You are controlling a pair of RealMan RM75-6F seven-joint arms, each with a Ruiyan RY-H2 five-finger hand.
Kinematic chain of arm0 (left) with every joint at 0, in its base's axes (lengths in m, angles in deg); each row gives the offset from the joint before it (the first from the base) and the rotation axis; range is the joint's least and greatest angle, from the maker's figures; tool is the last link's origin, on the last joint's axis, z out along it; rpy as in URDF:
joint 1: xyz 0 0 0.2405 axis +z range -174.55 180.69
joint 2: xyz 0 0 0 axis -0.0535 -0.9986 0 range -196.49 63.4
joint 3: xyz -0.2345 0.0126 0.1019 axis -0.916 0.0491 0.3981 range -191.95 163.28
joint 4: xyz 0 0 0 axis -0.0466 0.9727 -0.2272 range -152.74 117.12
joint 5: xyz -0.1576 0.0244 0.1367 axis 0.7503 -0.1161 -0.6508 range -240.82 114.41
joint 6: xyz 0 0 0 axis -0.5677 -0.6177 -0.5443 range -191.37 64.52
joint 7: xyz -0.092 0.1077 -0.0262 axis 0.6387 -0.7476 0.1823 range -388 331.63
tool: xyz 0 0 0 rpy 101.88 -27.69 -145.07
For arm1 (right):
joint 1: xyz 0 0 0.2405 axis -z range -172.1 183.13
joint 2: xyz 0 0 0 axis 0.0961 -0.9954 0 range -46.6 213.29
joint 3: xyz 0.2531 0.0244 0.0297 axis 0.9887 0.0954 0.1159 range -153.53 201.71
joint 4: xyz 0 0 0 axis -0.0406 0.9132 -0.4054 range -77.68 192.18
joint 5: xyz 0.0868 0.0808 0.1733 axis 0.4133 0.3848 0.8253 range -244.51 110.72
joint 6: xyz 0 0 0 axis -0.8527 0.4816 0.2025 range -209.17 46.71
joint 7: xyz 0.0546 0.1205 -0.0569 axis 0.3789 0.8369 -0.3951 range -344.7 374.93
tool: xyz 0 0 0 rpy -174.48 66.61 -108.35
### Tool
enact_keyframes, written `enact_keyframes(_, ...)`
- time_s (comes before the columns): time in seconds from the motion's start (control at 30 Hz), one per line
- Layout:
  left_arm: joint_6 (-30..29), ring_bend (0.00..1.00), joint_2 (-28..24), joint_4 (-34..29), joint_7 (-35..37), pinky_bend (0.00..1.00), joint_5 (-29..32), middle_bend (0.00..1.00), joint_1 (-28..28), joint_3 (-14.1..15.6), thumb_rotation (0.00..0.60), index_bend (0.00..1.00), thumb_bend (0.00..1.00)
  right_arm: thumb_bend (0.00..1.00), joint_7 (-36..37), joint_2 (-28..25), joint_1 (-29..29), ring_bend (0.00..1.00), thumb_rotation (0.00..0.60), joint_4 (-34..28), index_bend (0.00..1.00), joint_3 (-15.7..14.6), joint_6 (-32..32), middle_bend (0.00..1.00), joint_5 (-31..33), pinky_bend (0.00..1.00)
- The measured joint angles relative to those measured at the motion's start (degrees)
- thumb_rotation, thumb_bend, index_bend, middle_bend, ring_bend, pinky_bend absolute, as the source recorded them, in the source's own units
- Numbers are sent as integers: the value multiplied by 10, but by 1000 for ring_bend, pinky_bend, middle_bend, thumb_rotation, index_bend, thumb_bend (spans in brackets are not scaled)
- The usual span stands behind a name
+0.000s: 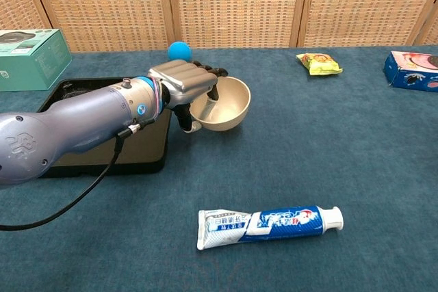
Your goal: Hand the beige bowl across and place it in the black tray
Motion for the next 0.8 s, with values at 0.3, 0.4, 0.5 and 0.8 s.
enact_keyframes(0.3, -28, 0, -25, -22, 20, 0, -18, 0, 13, -1, 600, 739, 436, 200, 3, -3, 3, 0, 600, -1, 30, 3, 7, 0, -3, 0)
enact_keyframes(0.4, -43, 0, -54, -43, 29, 0, -28, 0, 27, 1, 600, 729, 435, 200, 2, -4, 4, 0, 600, -3, 31, 3, 8, 0, -4, 0)
enact_keyframes(0.5, -59, 0, -93, -68, 42, 0, -41, 0, 52, 13, 600, 725, 436, 200, 0, -5, 5, 0, 600, -6, 31, 2, 10, 0, -6, 0)
enact_keyframes(0.8, -88, 0, -161, -89, 114, 0, -88, 0, 133, 72, 600, 723, 436, 200, -15, -5, 5, 0, 600, -16, 31, -1, 12, 0, -15, 0)
